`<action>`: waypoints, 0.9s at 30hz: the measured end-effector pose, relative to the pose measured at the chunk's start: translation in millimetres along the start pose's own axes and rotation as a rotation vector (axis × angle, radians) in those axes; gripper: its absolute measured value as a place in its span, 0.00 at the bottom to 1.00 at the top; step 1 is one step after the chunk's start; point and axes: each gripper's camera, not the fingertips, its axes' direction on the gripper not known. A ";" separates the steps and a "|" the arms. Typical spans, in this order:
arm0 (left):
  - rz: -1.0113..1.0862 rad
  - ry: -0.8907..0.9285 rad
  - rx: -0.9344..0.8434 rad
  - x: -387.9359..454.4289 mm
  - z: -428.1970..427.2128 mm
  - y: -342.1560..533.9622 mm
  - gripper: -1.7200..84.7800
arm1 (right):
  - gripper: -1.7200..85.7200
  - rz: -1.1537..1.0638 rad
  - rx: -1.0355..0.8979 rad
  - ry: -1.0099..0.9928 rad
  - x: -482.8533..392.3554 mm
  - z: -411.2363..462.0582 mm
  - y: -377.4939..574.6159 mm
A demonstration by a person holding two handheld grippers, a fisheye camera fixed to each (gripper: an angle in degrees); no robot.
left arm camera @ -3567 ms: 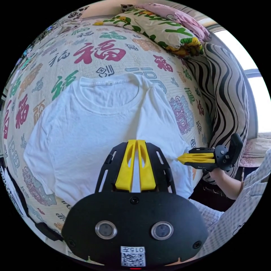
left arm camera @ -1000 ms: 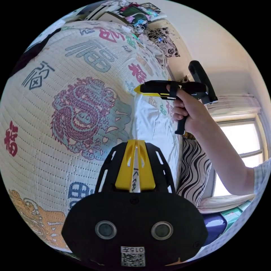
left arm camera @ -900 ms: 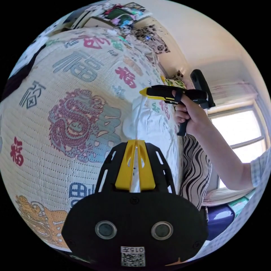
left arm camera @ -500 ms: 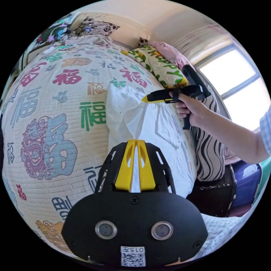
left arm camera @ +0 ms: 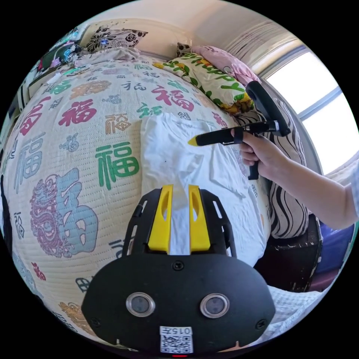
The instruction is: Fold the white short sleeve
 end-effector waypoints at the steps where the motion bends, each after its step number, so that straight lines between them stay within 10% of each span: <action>1: 0.010 0.025 -0.033 2.3 11.8 -5.2 0.07 | 0.07 -0.032 -0.042 -0.024 -3.5 4.4 -2.2; 27: 0.167 0.001 -0.204 42.9 90.5 -64.2 0.03 | 0.01 -0.010 -0.135 0.088 20.4 -74.4 42.6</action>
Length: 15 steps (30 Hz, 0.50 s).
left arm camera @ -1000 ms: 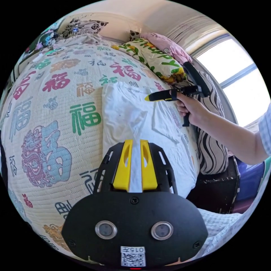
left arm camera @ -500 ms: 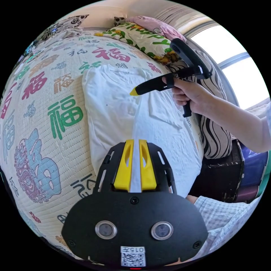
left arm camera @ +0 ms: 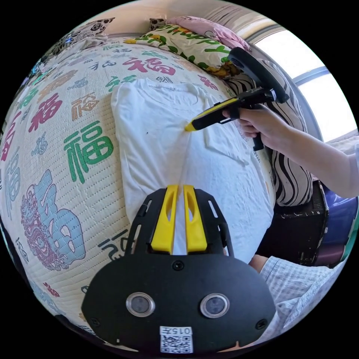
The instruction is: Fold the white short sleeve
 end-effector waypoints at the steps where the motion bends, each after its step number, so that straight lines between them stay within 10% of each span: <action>1: -0.001 0.008 -0.016 -0.5 3.2 -3.0 0.03 | 0.01 0.007 -0.006 0.001 3.7 -4.1 4.0; 7: 0.001 0.127 0.139 -18.9 -26.8 -32.5 0.05 | 0.05 0.059 0.147 -0.202 31.4 -45.7 29.7; 15: -0.033 0.114 0.197 -92.7 -29.8 -160.5 0.15 | 0.13 0.179 0.176 0.077 93.3 -92.1 31.5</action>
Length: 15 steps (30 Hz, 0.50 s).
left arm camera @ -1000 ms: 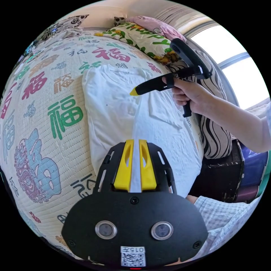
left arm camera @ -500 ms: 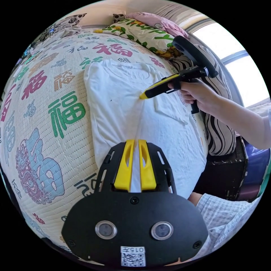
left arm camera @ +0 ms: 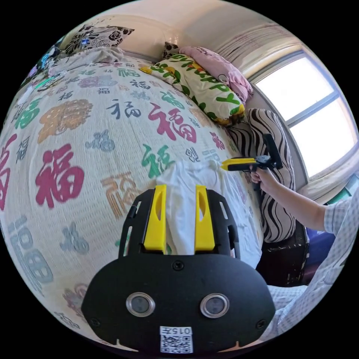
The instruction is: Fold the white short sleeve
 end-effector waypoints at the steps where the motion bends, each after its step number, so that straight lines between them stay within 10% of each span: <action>1: 0.023 -0.015 -0.055 -2.2 12.5 -15.9 0.15 | 0.14 -0.012 -0.024 0.024 3.7 0.7 -2.7; 15: 0.079 -0.021 -0.314 -1.8 48.1 -64.5 0.01 | 0.02 -0.078 -0.221 -0.087 37.5 -26.4 23.1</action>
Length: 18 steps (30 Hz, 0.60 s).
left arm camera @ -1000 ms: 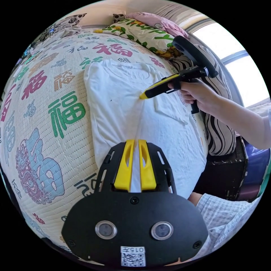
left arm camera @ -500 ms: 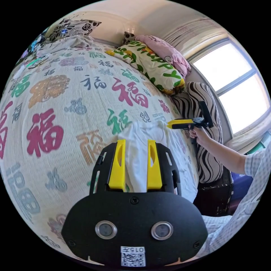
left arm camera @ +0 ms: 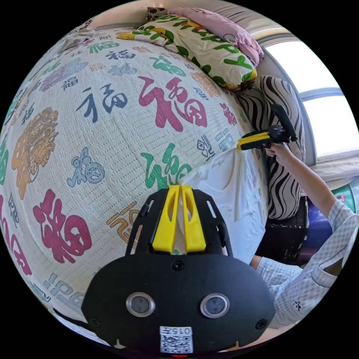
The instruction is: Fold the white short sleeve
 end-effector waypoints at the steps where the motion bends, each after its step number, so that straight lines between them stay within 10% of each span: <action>1: 0.001 -0.013 0.002 3.0 -2.7 -1.2 0.01 | 0.02 0.007 0.008 0.004 2.2 -5.6 6.1; 18: -0.008 -0.177 0.181 48.3 -39.3 20.0 0.02 | 0.02 0.074 0.195 0.053 10.9 -41.5 96.6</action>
